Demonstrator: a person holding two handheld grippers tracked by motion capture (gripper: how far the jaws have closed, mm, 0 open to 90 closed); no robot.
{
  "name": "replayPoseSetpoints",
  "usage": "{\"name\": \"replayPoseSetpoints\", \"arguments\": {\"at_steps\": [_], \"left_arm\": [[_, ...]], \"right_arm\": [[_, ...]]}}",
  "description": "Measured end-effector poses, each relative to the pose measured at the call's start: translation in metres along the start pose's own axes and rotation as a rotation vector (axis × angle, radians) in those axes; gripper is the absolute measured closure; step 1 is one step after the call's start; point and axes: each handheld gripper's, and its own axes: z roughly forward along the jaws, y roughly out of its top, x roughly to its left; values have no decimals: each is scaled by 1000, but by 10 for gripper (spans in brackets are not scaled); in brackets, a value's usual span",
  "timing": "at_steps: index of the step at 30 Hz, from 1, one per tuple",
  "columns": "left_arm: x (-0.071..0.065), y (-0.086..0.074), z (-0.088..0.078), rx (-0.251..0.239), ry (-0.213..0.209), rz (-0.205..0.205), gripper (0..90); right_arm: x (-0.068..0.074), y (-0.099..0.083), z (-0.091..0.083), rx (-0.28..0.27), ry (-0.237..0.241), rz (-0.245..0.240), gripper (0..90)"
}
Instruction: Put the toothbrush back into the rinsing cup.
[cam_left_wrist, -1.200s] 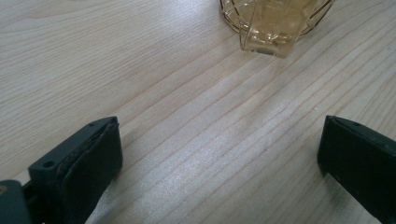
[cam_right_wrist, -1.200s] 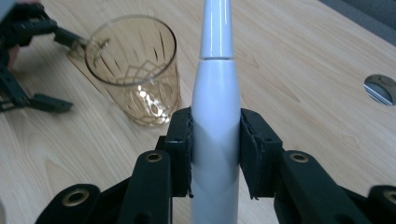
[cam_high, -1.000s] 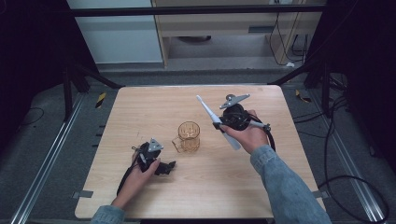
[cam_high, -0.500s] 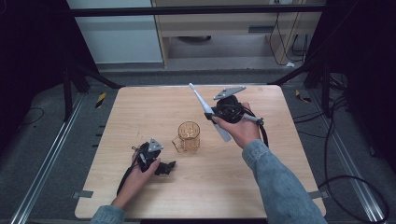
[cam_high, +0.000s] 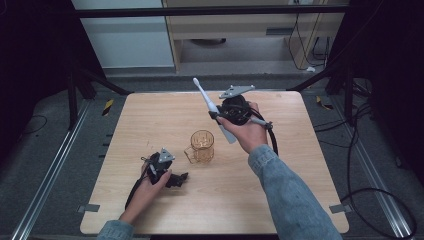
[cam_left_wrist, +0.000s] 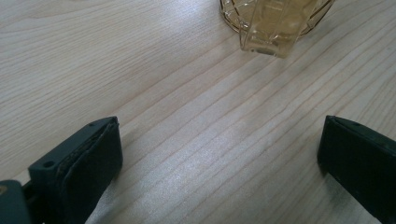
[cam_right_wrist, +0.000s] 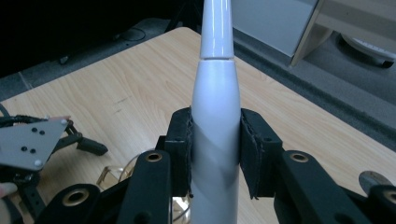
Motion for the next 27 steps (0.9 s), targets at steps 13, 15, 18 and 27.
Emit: {"name": "replayPoseSetpoints", "arguments": {"at_steps": [13, 15, 18, 27], "left_arm": [[0, 0, 0, 0, -1, 0, 0], [0, 0, 0, 0, -1, 0, 0], [0, 0, 0, 0, -1, 0, 0], [0, 0, 0, -1, -1, 0, 0]], "right_arm": [[5, 14, 11, -68, 7, 19, 667], [5, 16, 12, -77, 7, 19, 667], [6, 19, 14, -81, 7, 19, 667], [8, 24, 25, -79, 23, 15, 667]]}}
